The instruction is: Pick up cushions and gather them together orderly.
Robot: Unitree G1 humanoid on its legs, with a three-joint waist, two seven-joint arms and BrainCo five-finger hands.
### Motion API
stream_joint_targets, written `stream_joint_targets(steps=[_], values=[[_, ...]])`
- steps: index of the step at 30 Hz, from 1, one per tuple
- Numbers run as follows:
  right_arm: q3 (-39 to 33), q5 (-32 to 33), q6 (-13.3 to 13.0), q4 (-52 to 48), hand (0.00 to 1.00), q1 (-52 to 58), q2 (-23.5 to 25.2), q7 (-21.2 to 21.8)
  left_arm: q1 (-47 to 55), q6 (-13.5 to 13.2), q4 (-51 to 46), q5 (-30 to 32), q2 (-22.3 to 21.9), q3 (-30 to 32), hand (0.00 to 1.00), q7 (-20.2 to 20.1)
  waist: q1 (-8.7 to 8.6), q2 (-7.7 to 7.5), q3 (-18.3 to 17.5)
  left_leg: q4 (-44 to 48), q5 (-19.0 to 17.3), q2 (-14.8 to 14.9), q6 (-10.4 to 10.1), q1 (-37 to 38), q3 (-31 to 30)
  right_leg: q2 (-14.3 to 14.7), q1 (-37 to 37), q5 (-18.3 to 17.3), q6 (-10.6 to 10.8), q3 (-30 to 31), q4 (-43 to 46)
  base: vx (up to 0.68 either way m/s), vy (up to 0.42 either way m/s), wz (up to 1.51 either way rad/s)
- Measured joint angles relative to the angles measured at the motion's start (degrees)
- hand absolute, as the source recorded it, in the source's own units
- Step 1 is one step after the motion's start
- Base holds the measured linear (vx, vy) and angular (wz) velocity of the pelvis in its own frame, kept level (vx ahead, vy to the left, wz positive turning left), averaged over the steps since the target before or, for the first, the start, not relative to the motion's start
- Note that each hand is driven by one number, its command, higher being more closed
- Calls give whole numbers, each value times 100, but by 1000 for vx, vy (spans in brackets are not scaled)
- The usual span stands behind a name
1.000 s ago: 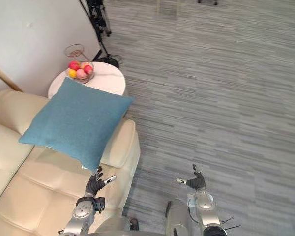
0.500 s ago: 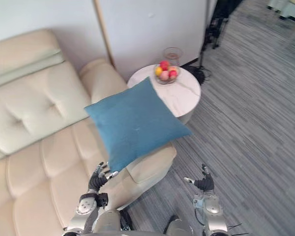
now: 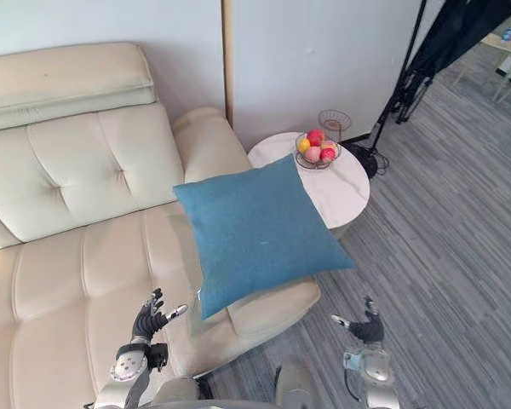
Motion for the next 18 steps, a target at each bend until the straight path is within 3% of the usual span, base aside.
stream_joint_targets(steps=[2, 4, 6, 11, 14, 18], values=[[-137, -59, 31, -440, 0, 148, -183, -2, 0, -13, -67, 24, -153, 2, 0, 17, 55, 306, -94, -61, 44, 198, -87, 0, -80, 141, 74, 23, -38, -96, -120, 184, -129, 12], [-176, -168, 52, -816, 0, 99, -285, -1, -51, -14, -78, 39, -158, 4, 0, 50, 31, 480, -152, -258, 107, 239, -188, 31, -102, 224, 72, 58, -92, -131, -238, 100, -92, -3], [-221, -277, 53, -1136, 0, 70, -419, 2, -128, -15, -119, 46, -161, 3, 0, 86, 27, 470, -141, -519, 178, 246, -289, 124, -112, 270, 117, 80, -124, -143, -366, 50, -70, -4], [-226, -474, 55, -1216, 0, -150, -584, 17, -444, -16, -126, 29, -105, -68, 0, 92, 13, 345, -85, -826, 470, 210, -299, -65, -189, 263, 93, 360, -179, -299, -843, -21, -21, 13], [71, -468, 63, -1175, 0, -587, -736, 30, -909, -16, -116, -56, 19, -303, 0, 102, 14, 255, 69, -829, 708, 125, -295, -523, -286, 215, -191, 613, -213, -414, -1035, -82, 2, 21], [749, -398, 51, -658, 0, -1639, -992, 33, -1747, -22, 83, -191, 1, -523, 0, 235, 39, 263, 394, -807, 882, 92, -233, -985, -327, 204, -519, 942, -248, -437, -1231, -163, 7, 12]])
